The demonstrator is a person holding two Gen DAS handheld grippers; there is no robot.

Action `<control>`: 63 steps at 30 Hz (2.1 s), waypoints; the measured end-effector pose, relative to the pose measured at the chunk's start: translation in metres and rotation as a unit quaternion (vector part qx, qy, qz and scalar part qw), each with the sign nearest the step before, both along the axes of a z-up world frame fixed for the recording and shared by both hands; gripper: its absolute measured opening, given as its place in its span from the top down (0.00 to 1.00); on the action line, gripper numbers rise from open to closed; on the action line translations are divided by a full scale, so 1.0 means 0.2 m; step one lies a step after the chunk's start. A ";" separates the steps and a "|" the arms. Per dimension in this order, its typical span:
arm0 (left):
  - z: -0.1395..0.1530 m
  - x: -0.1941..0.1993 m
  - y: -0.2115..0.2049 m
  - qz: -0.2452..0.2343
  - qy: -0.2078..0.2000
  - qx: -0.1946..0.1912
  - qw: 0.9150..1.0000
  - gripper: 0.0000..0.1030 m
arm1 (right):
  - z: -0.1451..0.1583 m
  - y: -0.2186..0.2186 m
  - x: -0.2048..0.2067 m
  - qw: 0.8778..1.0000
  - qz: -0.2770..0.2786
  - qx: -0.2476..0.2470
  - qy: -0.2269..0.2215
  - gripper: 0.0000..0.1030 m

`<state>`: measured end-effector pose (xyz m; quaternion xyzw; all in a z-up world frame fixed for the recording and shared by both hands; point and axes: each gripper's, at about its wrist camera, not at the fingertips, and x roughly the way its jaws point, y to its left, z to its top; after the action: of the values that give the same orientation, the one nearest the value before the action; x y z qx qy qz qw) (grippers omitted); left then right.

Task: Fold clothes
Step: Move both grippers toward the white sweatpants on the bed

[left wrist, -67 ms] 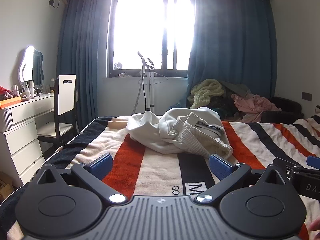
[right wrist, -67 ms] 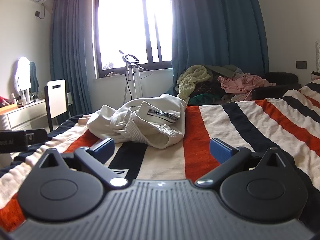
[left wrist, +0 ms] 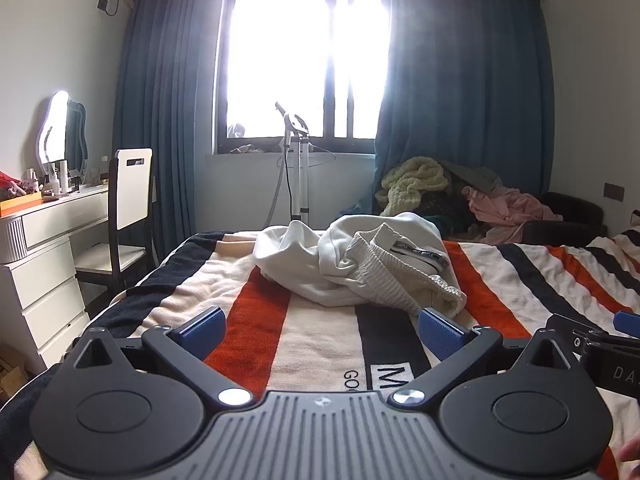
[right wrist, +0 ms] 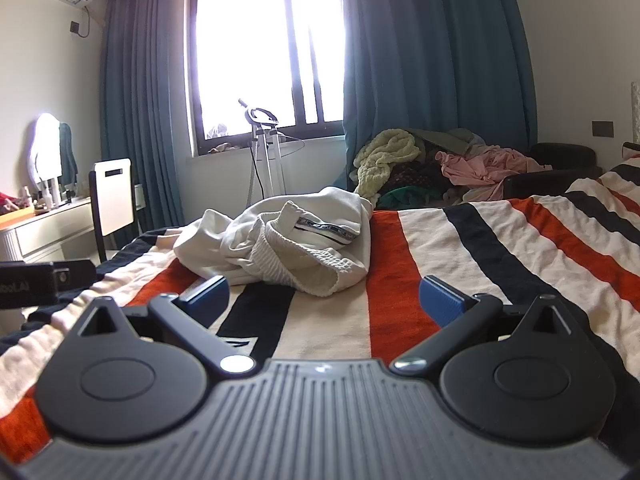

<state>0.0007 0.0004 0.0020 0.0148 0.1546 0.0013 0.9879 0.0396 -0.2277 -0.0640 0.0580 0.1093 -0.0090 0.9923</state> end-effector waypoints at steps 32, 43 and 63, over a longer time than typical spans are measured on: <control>-0.06 0.04 -0.02 0.003 0.009 -0.011 1.000 0.00 | 0.01 -0.04 -0.01 1.000 -0.007 0.027 -0.006 0.00; -0.11 0.11 0.00 0.026 0.015 -0.024 0.999 0.00 | 0.20 0.03 0.05 0.997 -0.036 0.048 -0.041 0.00; -0.23 0.52 -0.08 0.009 0.070 -0.001 0.998 0.00 | 0.15 -0.22 0.21 0.993 -0.088 0.073 -0.002 0.00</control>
<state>0.1052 -0.0156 -0.0440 0.0122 0.2233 0.0092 0.9746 0.0817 -0.2716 -0.0339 0.1397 0.1022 -0.0881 0.9810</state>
